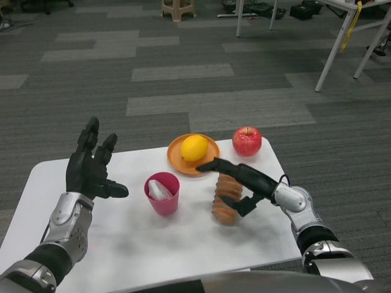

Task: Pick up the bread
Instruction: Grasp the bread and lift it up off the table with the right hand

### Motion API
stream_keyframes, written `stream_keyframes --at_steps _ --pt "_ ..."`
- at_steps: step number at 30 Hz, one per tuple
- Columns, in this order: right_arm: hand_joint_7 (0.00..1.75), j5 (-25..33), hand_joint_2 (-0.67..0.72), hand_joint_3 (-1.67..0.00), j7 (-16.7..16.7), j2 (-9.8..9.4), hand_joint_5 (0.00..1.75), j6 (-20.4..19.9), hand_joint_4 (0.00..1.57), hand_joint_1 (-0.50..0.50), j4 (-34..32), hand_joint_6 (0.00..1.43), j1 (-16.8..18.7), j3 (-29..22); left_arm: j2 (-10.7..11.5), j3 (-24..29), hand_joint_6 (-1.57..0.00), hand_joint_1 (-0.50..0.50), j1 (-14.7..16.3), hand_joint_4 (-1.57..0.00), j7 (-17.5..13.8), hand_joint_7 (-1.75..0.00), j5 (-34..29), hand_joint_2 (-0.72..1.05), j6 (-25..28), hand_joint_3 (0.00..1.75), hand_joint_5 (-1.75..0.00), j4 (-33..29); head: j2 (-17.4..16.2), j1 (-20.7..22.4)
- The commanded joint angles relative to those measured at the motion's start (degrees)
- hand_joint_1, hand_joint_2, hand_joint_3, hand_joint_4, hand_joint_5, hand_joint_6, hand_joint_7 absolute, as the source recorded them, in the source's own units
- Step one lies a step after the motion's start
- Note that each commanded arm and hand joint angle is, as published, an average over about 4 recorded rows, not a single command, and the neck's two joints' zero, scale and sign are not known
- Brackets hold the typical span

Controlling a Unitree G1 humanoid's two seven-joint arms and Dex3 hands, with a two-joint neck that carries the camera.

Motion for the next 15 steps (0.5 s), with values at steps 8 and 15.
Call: stream_keyframes --at_steps 8,15 --pt "0.28 3.7 -0.54 -1.05 0.01 -0.4 0.39 2.26 0.0 -0.38 -5.05 0.0 1.29 -0.83 0.47 0.12 0.0 0.5 0.18 0.0 -0.19 0.0 -0.09 -0.46 -0.46 0.09 -0.41 0.03 0.21 0.03" --pt "0.1 -3.88 -0.54 -0.95 0.67 -5.83 0.29 1.4 0.0 -0.38 -4.64 0.0 -0.21 0.16 0.47 -0.23 0.0 0.5 0.22 0.0 -0.14 0.0 -0.12 -0.46 -0.43 0.09 -0.41 -0.01 0.32 -0.08"
